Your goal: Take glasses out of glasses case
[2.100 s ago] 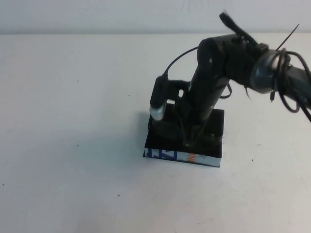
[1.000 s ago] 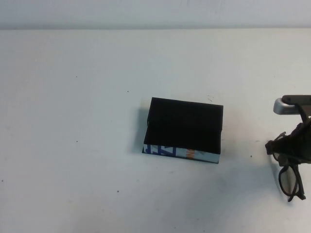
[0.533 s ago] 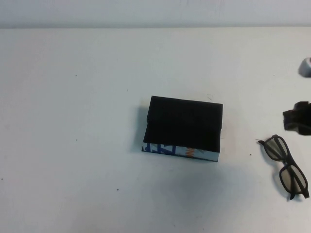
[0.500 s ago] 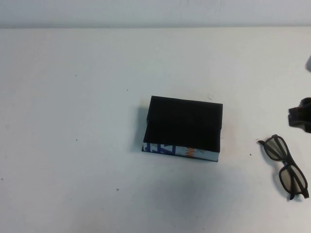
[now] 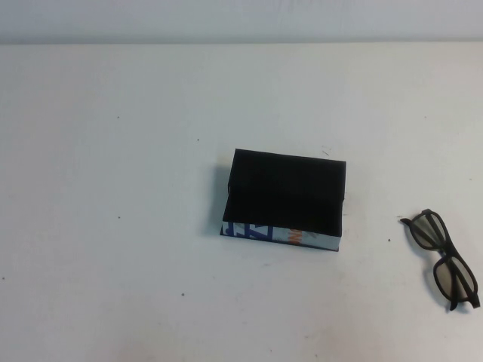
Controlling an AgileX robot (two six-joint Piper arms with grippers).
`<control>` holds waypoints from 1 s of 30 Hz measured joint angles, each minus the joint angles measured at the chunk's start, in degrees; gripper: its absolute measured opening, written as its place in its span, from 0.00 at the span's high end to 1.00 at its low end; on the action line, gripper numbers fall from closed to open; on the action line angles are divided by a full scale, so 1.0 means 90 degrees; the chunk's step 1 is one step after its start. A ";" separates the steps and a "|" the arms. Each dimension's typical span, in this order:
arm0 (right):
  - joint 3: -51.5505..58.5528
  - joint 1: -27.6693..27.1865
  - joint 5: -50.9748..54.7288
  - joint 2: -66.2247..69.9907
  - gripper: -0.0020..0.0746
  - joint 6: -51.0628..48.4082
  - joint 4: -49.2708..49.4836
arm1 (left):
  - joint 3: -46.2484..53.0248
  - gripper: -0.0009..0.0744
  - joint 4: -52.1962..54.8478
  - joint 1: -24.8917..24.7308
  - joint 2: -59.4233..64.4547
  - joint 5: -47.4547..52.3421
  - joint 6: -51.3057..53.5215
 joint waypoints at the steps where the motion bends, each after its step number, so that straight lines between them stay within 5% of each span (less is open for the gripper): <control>1: 0.0207 0.0000 -0.0136 -0.0338 0.98 0.0000 -0.0033 | 0.0000 0.99 0.0000 0.0000 0.0000 0.0000 0.0000; 8: 0.1615 0.0000 -0.1378 -0.1993 0.99 0.0000 -0.0477 | 0.0000 0.99 0.0000 0.0000 0.0000 0.0000 0.0000; 18: 0.3319 -0.0029 -0.3298 -0.2317 0.99 0.0000 -0.0542 | 0.0000 0.99 0.0000 0.0000 0.0000 0.0000 0.0000; 30: 0.4252 -0.0659 -0.3607 -0.2317 0.99 0.0000 -0.0542 | 0.0000 0.99 0.0000 0.0000 0.0000 0.0000 0.0000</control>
